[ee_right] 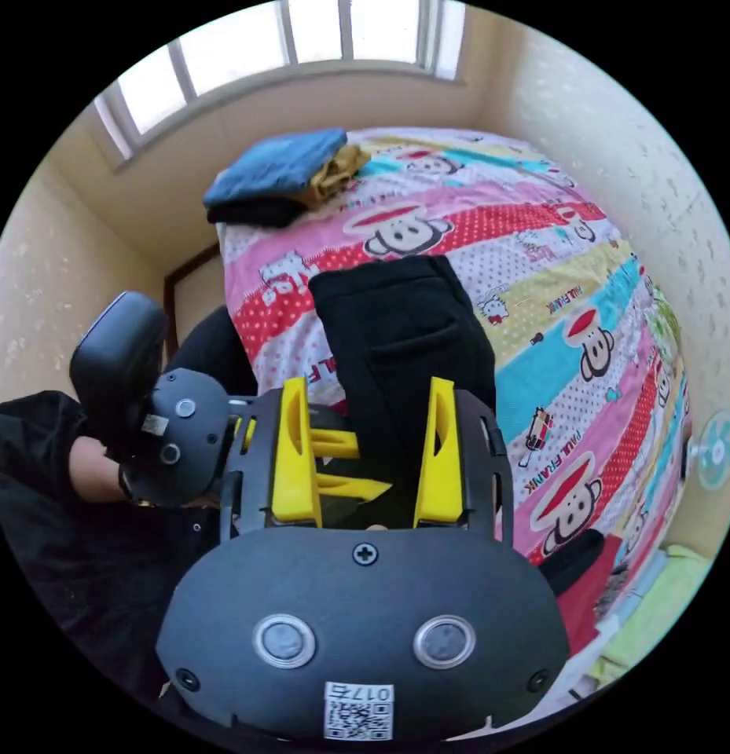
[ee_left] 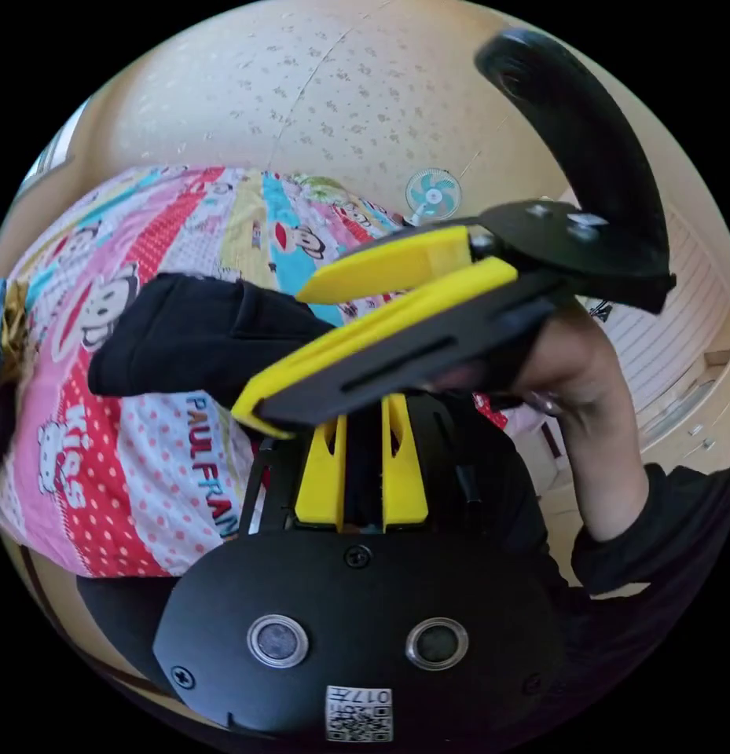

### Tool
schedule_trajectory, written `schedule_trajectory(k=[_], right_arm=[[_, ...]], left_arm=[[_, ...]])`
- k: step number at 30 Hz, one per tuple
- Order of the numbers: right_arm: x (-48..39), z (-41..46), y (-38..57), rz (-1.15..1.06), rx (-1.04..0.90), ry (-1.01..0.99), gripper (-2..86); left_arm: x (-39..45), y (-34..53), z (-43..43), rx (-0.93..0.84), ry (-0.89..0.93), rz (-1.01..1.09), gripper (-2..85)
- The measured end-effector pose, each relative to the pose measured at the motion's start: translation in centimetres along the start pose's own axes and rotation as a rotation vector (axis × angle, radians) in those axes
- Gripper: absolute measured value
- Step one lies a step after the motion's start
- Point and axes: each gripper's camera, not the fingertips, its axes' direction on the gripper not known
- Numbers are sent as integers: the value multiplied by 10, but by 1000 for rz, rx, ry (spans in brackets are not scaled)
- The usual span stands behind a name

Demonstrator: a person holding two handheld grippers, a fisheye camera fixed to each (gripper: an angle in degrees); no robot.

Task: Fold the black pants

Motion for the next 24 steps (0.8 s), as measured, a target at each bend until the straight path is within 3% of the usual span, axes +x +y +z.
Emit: schedule_trajectory(k=[2,6,9,11,14,21,24], right_arm=[[-32,28,-21,-49,-212,239,195],[-67,66,-19,-120,-311,437,195],[-75,49,1,-12,-151,445,156],[-81,10,24,97,42,533,81],[-77,-37,48,241,228,538,69],[-78,-155,126,419,550,412,59],[-92,-227,192,455,736,361,57]], left_arm=[[-6,14,-1,-16,13,-7,61],[-21,46,-17,-51,7,-44,70],[-37,63,-38,-38,-28,-98,92],[-51,67,-50,-22,-51,-142,103],[-78,65,-67,58,-52,-230,113],[-137,10,-25,49,176,-433,164],[-136,-3,-16,87,251,-469,121]])
